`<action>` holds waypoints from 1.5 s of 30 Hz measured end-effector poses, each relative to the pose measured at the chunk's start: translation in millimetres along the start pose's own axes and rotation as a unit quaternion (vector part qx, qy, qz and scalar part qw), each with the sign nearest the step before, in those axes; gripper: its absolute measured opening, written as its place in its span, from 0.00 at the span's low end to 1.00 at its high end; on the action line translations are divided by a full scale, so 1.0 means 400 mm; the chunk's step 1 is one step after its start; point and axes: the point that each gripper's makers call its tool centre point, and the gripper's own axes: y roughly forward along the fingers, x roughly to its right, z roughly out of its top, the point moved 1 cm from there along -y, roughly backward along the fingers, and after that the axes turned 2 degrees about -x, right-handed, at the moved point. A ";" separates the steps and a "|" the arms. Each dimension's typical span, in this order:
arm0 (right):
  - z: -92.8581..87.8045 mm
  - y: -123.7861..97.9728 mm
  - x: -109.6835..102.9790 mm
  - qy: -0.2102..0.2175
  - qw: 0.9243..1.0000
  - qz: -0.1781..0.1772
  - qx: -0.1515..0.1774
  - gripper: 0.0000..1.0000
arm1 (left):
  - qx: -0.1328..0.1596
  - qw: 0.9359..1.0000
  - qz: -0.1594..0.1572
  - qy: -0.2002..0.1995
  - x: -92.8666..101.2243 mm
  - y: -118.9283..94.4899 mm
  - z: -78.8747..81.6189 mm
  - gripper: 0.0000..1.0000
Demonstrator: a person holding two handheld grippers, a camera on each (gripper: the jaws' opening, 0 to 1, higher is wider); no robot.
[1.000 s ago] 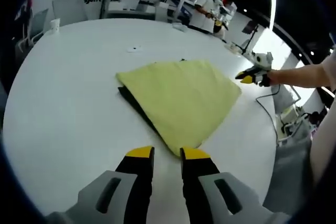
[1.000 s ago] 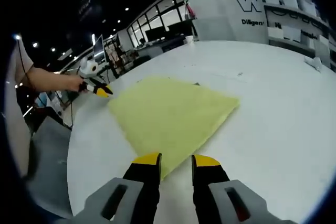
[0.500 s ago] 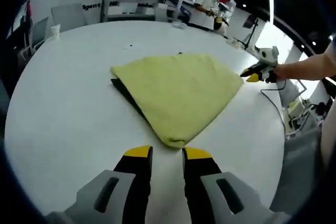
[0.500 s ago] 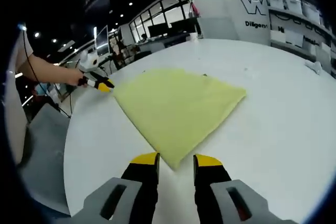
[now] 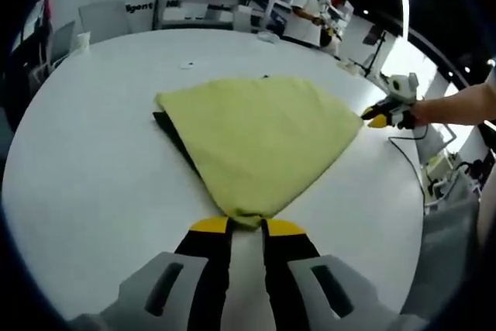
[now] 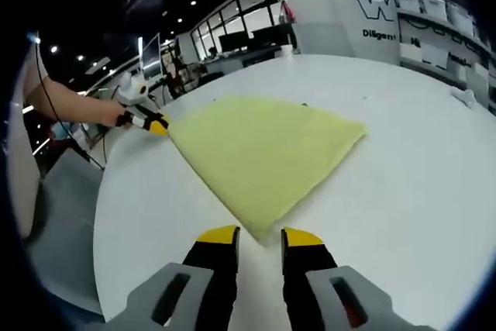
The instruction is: Fold the garment on the visible template until the final outline fits inside the template.
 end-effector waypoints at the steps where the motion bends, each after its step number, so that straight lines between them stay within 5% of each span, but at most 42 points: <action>1: -0.001 0.003 -0.002 -0.001 1.000 0.002 0.000 0.12 | 0.000 1.000 0.001 0.000 -0.001 0.000 0.000 0.11; 8: 0.004 0.015 -0.007 -0.009 1.000 0.003 -0.001 0.06 | -0.003 1.000 0.001 0.013 0.004 -0.001 -0.011 0.01; 23: 0.005 0.014 0.004 -0.019 1.000 0.004 -0.002 0.00 | 0.003 0.999 -0.006 0.035 0.004 -0.016 -0.009 0.00; 27: 0.005 0.014 0.004 -0.019 1.000 0.005 -0.002 0.00 | -0.006 1.000 0.003 0.018 -0.005 -0.017 -0.016 0.03; 30: 0.005 0.014 0.004 -0.020 1.000 0.004 -0.002 0.00 | -0.002 0.999 0.008 -0.036 -0.015 -0.013 -0.014 0.10; 38: 0.005 0.013 0.008 -0.021 1.000 0.003 -0.005 0.00 | 0.002 1.000 -0.004 -0.008 0.010 0.001 -0.004 0.00; 43: 0.006 0.013 0.007 -0.022 1.000 0.003 -0.007 0.00 | 0.010 1.000 -0.011 -0.008 0.009 -0.009 0.002 0.00; 45: 0.005 0.013 0.007 -0.023 1.000 0.003 -0.007 0.00 | 0.014 1.000 -0.007 -0.017 0.006 -0.012 0.007 0.10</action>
